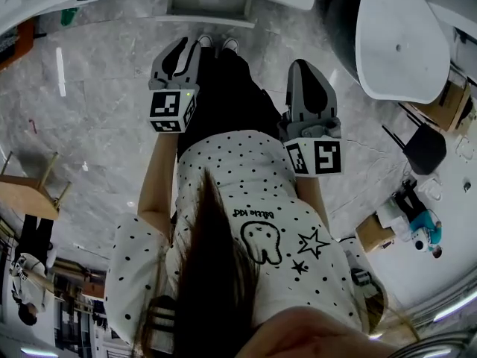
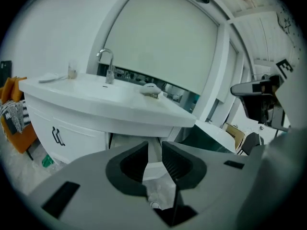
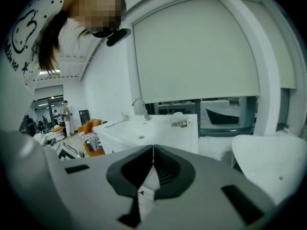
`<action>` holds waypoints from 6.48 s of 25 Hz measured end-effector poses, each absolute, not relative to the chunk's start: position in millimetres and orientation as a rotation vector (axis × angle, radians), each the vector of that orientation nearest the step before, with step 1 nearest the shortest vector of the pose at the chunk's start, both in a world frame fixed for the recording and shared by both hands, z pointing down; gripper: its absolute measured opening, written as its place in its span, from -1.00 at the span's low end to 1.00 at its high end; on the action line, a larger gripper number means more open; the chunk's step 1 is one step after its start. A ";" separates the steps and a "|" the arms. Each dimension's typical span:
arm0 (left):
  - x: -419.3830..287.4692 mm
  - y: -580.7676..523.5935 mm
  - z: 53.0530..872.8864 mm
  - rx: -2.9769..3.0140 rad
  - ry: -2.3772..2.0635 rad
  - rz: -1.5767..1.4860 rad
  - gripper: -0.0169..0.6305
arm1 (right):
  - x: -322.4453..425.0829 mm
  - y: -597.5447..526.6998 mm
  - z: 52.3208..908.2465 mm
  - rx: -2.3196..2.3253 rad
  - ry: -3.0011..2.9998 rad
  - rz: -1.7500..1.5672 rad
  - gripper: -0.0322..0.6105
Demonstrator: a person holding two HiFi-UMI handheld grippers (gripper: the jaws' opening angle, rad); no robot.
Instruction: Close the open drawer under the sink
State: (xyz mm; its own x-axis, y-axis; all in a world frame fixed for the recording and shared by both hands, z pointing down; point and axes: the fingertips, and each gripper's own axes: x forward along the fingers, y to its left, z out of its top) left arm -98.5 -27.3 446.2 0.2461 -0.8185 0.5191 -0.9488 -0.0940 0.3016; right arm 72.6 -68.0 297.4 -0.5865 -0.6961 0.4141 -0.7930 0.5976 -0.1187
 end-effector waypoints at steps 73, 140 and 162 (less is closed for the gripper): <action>-77.8 -72.9 737.5 1.751 -1.482 0.549 -0.51 | 64.0 -28.5 448.6 1.225 -2.183 0.756 -0.86; -99.5 -185.5 735.7 1.787 -1.574 0.433 -0.52 | 73.2 -39.4 463.4 1.261 -2.132 0.793 -0.86; -100.3 -184.7 738.7 1.790 -1.557 0.408 -0.51 | 68.8 -34.2 467.5 1.226 -2.132 0.784 -0.86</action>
